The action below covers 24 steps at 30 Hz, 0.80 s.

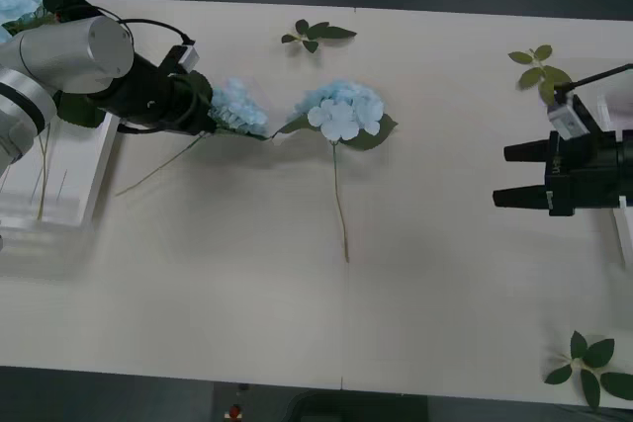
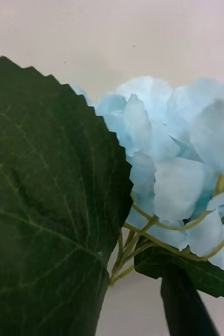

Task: Put the red flowers into the right box and the blue flowers into the left box

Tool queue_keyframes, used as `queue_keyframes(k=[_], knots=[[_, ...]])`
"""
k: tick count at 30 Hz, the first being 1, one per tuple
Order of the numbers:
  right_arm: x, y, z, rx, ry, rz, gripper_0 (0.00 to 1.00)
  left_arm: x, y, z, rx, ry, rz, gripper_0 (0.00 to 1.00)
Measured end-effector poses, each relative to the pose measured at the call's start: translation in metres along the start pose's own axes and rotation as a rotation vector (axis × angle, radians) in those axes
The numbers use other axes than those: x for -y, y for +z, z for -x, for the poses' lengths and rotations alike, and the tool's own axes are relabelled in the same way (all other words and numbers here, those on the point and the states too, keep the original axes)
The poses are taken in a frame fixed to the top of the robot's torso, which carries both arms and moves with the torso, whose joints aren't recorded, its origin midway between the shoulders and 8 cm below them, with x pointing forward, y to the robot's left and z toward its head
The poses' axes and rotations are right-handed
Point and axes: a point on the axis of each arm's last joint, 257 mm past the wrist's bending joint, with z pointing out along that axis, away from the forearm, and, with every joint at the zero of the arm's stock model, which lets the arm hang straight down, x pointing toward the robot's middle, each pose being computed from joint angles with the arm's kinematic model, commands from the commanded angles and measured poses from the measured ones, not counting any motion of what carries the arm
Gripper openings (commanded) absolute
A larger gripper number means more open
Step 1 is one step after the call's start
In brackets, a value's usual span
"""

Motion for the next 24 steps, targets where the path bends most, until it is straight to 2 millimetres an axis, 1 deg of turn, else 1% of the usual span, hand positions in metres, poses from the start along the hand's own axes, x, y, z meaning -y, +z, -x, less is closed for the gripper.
queue_keyframes(k=[2, 5, 8, 11, 14, 18, 21, 24], knots=[[0.003, 0.001, 0.003, 0.0, -0.004, -0.002, 0.91, -0.002, 0.0, 0.0, -0.001, 0.006, 0.008, 1.0], [0.01, -0.004, 0.011, 0.016, -0.011, -0.025, 0.91, -0.005, 0.0, -0.001, -0.005, 0.018, 0.018, 1.0], [0.015, -0.009, 0.017, 0.029, -0.017, -0.04, 0.91, -0.003, 0.0, -0.011, -0.043, 0.031, 0.009, 1.0], [0.016, -0.011, 0.018, 0.032, -0.019, -0.044, 0.91, 0.001, -0.001, -0.019, -0.075, 0.11, -0.009, 1.0], [0.016, -0.01, 0.018, 0.031, -0.018, -0.042, 0.91, -0.002, 0.001, -0.025, -0.088, 0.177, -0.011, 1.0], [0.016, -0.01, 0.018, 0.031, -0.018, -0.042, 0.91, -0.002, 0.016, -0.029, -0.078, 0.184, -0.012, 1.0], [0.016, -0.01, 0.018, 0.031, -0.018, -0.042, 0.91, 0.007, 0.029, -0.026, -0.047, 0.18, -0.021, 1.0], [0.016, -0.01, 0.018, 0.031, -0.018, -0.042, 0.91, 0.017, 0.041, -0.021, -0.018, 0.212, -0.015, 1.0]])
